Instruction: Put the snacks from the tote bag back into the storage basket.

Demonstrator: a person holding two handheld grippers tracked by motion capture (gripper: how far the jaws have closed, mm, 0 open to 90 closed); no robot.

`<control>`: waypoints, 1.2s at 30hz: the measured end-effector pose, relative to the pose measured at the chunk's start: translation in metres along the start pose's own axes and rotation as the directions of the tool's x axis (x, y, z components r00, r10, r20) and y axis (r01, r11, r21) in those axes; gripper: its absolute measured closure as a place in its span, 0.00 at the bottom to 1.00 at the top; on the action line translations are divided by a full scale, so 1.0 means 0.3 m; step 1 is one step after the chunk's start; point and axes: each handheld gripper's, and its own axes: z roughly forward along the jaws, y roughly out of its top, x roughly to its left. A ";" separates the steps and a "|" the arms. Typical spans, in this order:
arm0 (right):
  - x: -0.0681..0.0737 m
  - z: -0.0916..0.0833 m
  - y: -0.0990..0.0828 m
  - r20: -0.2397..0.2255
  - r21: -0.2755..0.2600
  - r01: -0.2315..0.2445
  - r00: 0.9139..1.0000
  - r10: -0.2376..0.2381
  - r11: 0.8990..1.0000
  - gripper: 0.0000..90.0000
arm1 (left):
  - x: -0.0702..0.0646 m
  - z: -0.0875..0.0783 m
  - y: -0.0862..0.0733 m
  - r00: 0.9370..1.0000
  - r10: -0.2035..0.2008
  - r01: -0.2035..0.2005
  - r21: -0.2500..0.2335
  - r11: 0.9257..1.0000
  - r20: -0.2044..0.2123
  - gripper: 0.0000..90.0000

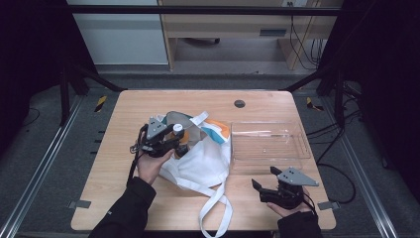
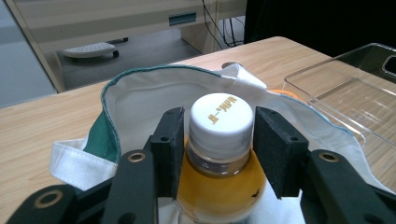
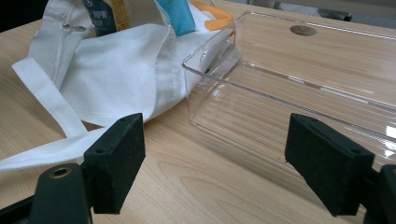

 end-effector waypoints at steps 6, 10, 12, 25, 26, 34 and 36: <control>-0.001 0.006 -0.003 -0.002 0.008 -0.001 1.000 0.001 1.000 0.23 | 0.001 0.013 -0.004 1.000 0.006 -0.006 -0.007 1.000 0.004 0.62; 0.000 0.010 -0.004 -0.002 0.014 -0.002 1.000 0.002 1.000 0.23 | 0.000 0.019 -0.003 1.000 0.007 -0.007 -0.014 1.000 0.005 0.64; 0.000 0.013 -0.004 -0.003 0.017 0.005 1.000 -0.005 1.000 0.23 | -0.003 0.023 -0.001 1.000 0.010 -0.010 -0.015 1.000 0.001 0.64; 0.001 0.017 -0.006 -0.007 0.023 0.007 1.000 -0.007 1.000 0.23 | -0.010 0.017 -0.002 1.000 0.025 -0.026 -0.011 1.000 -0.006 0.65; 0.001 0.017 -0.006 -0.007 0.023 0.006 1.000 -0.006 1.000 0.23 | -0.011 0.016 -0.002 1.000 0.027 -0.027 -0.011 1.000 -0.006 0.65; 0.000 0.018 -0.006 -0.010 0.022 0.007 1.000 -0.007 1.000 0.23 | -0.014 0.020 -0.003 1.000 0.019 -0.019 -0.017 1.000 -0.018 0.64; 0.000 0.019 -0.006 -0.010 0.024 0.007 1.000 -0.006 1.000 0.23 | -0.013 0.022 -0.003 1.000 0.016 -0.016 -0.018 1.000 -0.016 0.64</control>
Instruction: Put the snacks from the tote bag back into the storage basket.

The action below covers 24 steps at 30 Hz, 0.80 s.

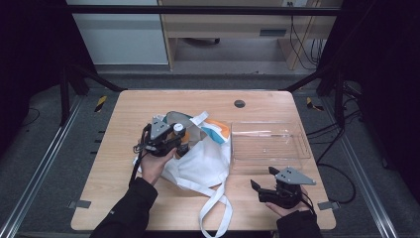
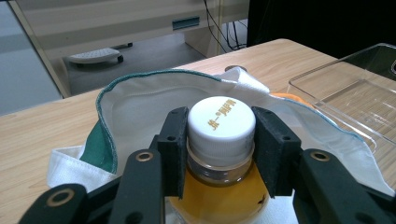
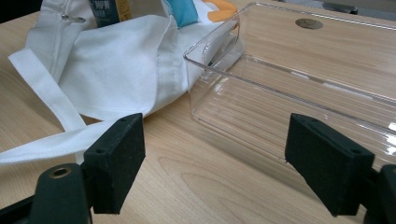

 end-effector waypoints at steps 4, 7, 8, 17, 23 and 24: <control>0.000 0.001 0.000 0.000 0.001 0.002 1.000 -0.002 1.000 0.23 | -0.001 0.004 -0.002 1.000 0.006 -0.006 0.001 1.000 0.000 0.62; 0.000 0.001 0.000 0.000 0.001 0.002 1.000 -0.002 1.000 0.23 | -0.001 0.004 -0.002 1.000 0.005 -0.005 0.000 1.000 -0.001 0.64; 0.000 0.001 0.000 0.000 0.001 0.002 1.000 -0.002 1.000 0.23 | -0.001 0.003 -0.001 1.000 0.002 -0.002 0.001 1.000 0.002 0.64; 0.001 0.003 0.000 -0.002 0.004 0.001 1.000 -0.001 1.000 0.23 | -0.002 -0.003 0.002 1.000 0.008 -0.008 0.004 1.000 -0.001 0.65; 0.000 0.002 -0.001 -0.002 0.005 0.004 1.000 -0.004 1.000 0.23 | 0.006 -0.022 0.019 1.000 0.004 -0.004 -0.015 1.000 0.004 0.65; 0.000 0.002 -0.001 -0.002 0.005 0.004 1.000 -0.004 1.000 0.23 | 0.007 -0.028 0.025 1.000 0.007 -0.007 -0.020 1.000 0.003 0.65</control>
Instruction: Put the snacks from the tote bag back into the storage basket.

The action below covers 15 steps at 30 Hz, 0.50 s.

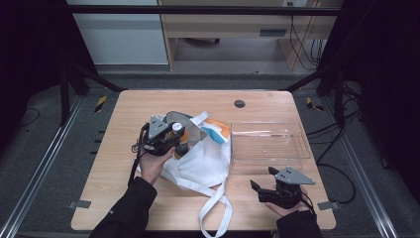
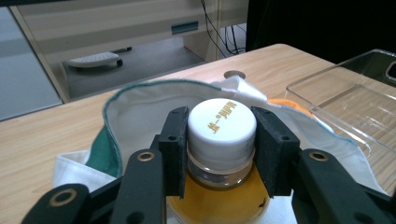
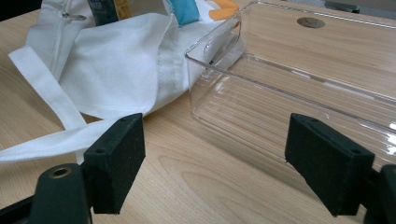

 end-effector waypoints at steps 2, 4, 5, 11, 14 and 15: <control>0.000 0.000 0.000 0.000 0.000 0.000 1.000 0.000 1.000 0.23 | 0.002 -0.013 0.013 1.000 -0.001 0.001 -0.007 1.000 -0.003 0.65; 0.000 -0.001 0.000 0.000 -0.001 0.000 1.000 0.000 1.000 0.23 | 0.004 -0.027 0.027 1.000 -0.003 0.003 -0.012 1.000 -0.007 0.65; 0.000 -0.001 0.000 0.000 -0.001 0.000 1.000 0.000 1.000 0.23 | 0.005 -0.035 0.033 1.000 -0.003 0.003 -0.014 1.000 -0.008 0.65; 0.000 -0.001 0.000 0.000 -0.001 0.002 1.000 -0.002 1.000 0.22 | 0.015 -0.079 0.071 1.000 -0.017 0.016 -0.040 0.999 -0.019 0.65; 0.000 -0.001 0.000 0.000 -0.001 0.003 1.000 -0.003 1.000 0.22 | 0.017 -0.103 0.089 0.999 -0.021 0.019 -0.053 0.998 -0.026 0.65; 0.000 -0.001 0.000 0.000 -0.001 0.004 1.000 -0.004 1.000 0.22 | 0.016 -0.110 0.095 0.999 -0.021 0.019 -0.056 0.998 -0.029 0.65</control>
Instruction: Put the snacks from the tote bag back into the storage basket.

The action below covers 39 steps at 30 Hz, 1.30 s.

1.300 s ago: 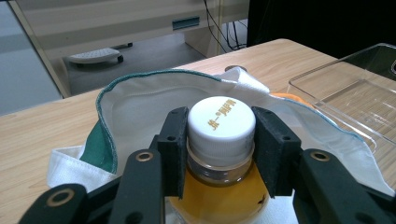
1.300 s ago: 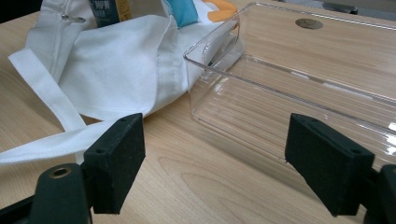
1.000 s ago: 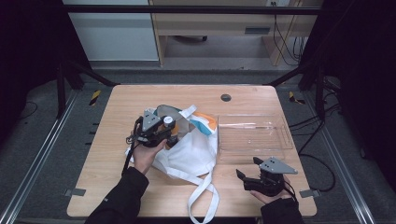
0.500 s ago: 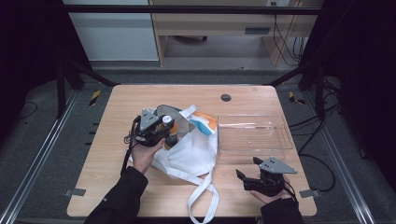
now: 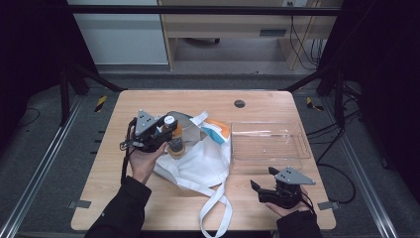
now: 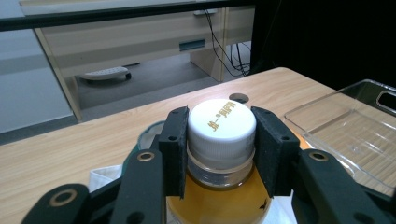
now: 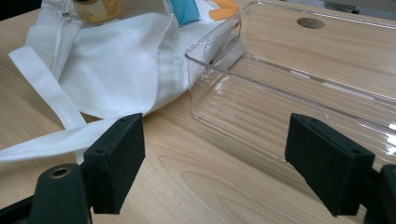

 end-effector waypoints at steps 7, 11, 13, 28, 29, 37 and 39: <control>0.000 0.000 0.000 0.001 -0.002 0.001 1.000 -0.001 1.000 0.22 | -0.007 -0.045 0.041 1.000 0.000 0.000 -0.016 1.000 0.007 0.65; 0.001 -0.001 0.000 0.002 0.000 0.000 1.000 0.000 1.000 0.22 | -0.018 -0.069 0.061 1.000 -0.008 0.008 -0.029 1.000 0.023 0.65; 0.001 -0.001 0.000 0.001 -0.001 0.001 1.000 -0.001 1.000 0.22 | -0.027 -0.080 0.070 1.000 -0.005 0.006 -0.036 0.999 0.027 0.65; 0.001 0.003 0.000 -0.002 0.005 0.002 1.000 -0.002 1.000 0.22 | -0.102 -0.120 0.111 0.998 0.019 -0.015 -0.049 0.999 0.068 0.65; 0.001 0.003 0.000 -0.002 0.006 0.002 1.000 -0.002 1.000 0.22 | -0.108 -0.121 0.112 0.997 0.022 -0.018 -0.050 0.999 0.069 0.65; 0.003 0.004 0.000 0.001 0.009 0.002 1.000 -0.002 1.000 0.22 | -0.137 -0.118 0.137 0.995 0.023 -0.017 -0.062 0.998 0.100 0.65; 0.003 0.004 0.000 0.002 0.009 0.007 1.000 -0.007 1.000 0.22 | -0.144 -0.110 0.140 0.994 0.025 -0.018 -0.061 0.998 0.105 0.65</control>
